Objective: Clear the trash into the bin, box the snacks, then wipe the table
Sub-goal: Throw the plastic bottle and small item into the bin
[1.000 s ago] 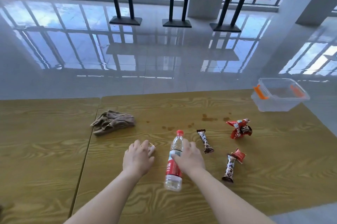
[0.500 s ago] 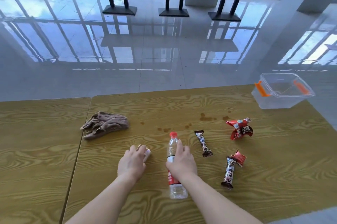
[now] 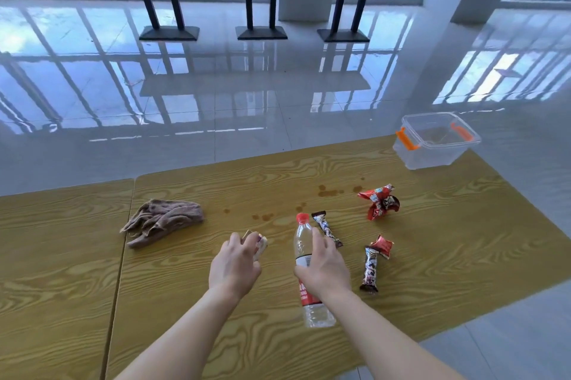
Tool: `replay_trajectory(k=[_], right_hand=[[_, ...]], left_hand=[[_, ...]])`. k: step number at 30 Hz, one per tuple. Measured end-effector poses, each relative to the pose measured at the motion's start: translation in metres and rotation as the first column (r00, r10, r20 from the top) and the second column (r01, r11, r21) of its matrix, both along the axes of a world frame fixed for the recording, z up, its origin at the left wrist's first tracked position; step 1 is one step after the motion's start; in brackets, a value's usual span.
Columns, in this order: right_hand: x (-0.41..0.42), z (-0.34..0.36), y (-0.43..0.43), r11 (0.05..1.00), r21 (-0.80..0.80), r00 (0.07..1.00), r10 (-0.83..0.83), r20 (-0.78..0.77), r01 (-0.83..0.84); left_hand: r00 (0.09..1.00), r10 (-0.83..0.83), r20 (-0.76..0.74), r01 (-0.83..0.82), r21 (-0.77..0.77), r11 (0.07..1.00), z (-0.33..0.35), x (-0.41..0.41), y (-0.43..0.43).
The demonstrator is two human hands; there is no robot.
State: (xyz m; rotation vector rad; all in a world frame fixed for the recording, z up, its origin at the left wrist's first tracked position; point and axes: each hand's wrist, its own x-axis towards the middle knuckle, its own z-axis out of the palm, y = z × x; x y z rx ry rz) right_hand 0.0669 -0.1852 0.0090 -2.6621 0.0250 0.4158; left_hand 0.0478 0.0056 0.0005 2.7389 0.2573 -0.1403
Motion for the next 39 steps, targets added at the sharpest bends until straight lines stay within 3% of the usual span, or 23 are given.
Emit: replay_trajectory(k=[12,23,30,39], right_hand=[[-0.064,0.018,-0.093,0.969,0.048,0.966,-0.247,0.077,0.244],[-0.129,0.017,-0.226,0.884,0.05,0.872,-0.468,0.142,0.466],[-0.178,0.001,-0.334,0.818,0.08,0.812,-0.575,0.102,0.569],[-0.245,-0.056,-0.465,0.751,0.061,0.754,-0.653,-0.075,0.657]], left_hand=[[0.959,-0.261,0.109,0.267,-0.045,0.963,0.017,-0.015,-0.095],[0.835,-0.53,0.146,0.542,-0.06,0.838,0.023,-0.038,-0.237],[0.766,-0.631,0.121,0.641,-0.062,0.765,0.019,-0.07,-0.359],[0.689,-0.724,0.026,0.724,-0.057,0.687,-0.038,-0.122,-0.493]])
